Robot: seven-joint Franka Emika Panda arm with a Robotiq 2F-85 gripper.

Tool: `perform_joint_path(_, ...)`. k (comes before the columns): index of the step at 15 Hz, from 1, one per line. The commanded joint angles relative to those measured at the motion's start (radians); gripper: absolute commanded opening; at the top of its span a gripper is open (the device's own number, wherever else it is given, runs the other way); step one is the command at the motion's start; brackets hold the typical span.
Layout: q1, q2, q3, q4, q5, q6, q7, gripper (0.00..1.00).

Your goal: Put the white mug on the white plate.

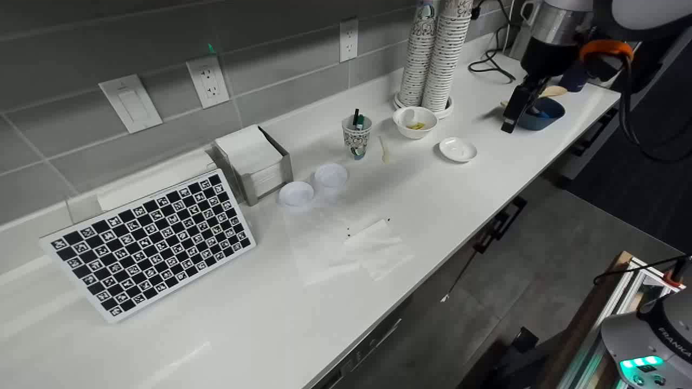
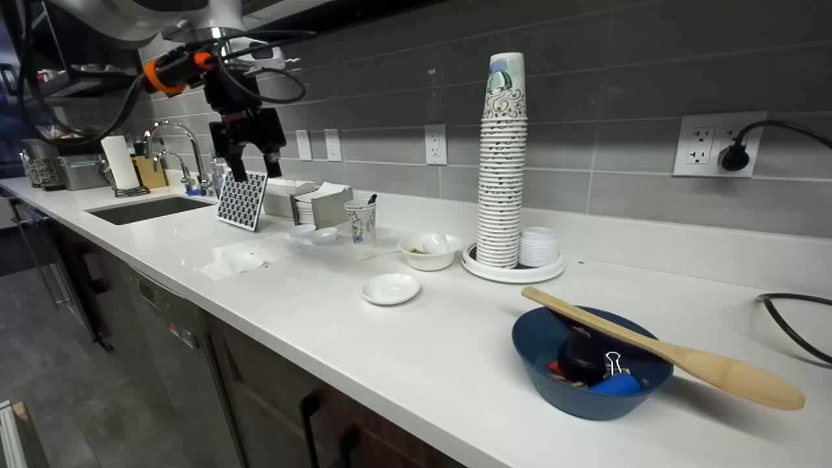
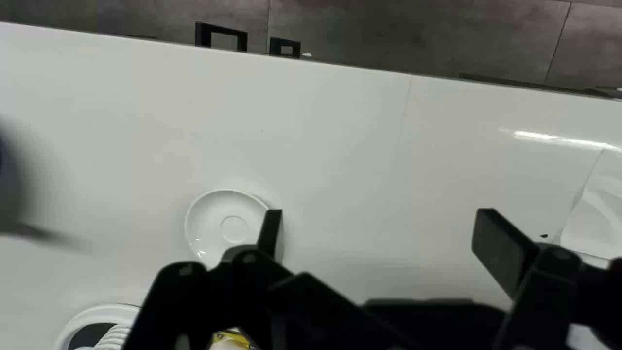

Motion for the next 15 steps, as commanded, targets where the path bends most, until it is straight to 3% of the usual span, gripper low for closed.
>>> perform_joint_path(1, 0.007, 0.0, -0.006, 0.002, -0.002, -0.003, 0.002, 1.0)
perform_joint_path(7, 0.007, 0.0, -0.006, 0.002, -0.002, -0.003, 0.002, 1.0)
perform_joint_path(9, -0.016, 0.032, 0.0, 0.035, 0.03, -0.01, 0.144, 1.0)
perform_joint_path(15, -0.084, 0.233, -0.076, 0.239, 0.076, 0.046, 0.29, 1.0)
